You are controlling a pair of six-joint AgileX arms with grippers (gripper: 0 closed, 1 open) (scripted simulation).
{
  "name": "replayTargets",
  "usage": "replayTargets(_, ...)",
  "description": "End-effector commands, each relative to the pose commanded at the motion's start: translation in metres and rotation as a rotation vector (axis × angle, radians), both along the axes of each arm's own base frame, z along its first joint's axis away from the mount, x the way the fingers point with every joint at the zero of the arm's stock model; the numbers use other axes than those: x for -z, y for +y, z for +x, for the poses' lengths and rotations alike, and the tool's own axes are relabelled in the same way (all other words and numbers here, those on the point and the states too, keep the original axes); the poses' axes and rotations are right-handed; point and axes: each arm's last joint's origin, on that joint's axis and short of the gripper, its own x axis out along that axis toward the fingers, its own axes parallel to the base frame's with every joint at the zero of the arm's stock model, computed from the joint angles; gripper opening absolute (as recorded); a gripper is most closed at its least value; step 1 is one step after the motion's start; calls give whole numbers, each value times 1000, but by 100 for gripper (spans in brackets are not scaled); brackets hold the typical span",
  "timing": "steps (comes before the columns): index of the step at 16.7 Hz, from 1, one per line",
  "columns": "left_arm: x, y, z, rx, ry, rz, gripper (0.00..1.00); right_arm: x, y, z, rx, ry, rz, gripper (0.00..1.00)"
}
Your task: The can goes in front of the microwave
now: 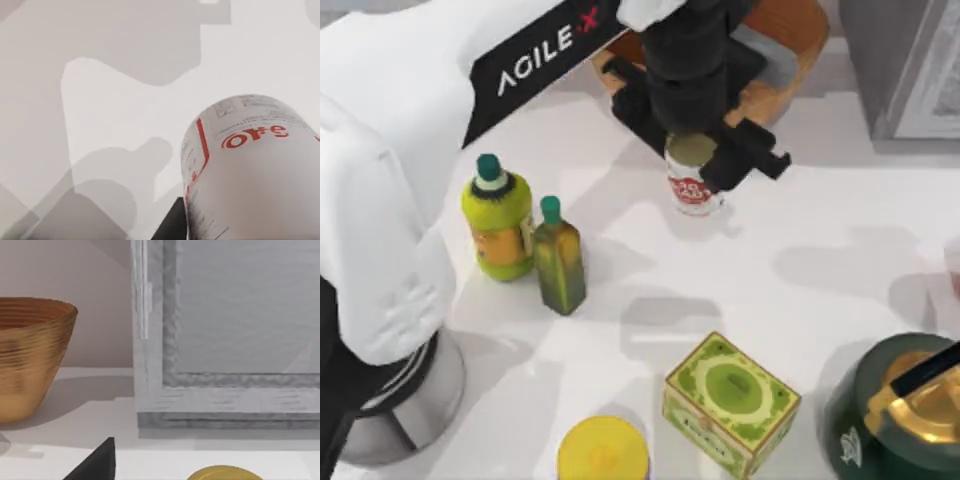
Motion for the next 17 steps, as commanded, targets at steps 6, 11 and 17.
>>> replayTargets(6,-10,207,83,-278,-14,58,0,0,0,0,0,0,0,100)
replayTargets(11,26,353,71,-612,132,98,0,0,0,0,0,0,0,100)
replayTargets(17,50,392,57,-750,200,66,0,0,0,0,0,0,0,100)
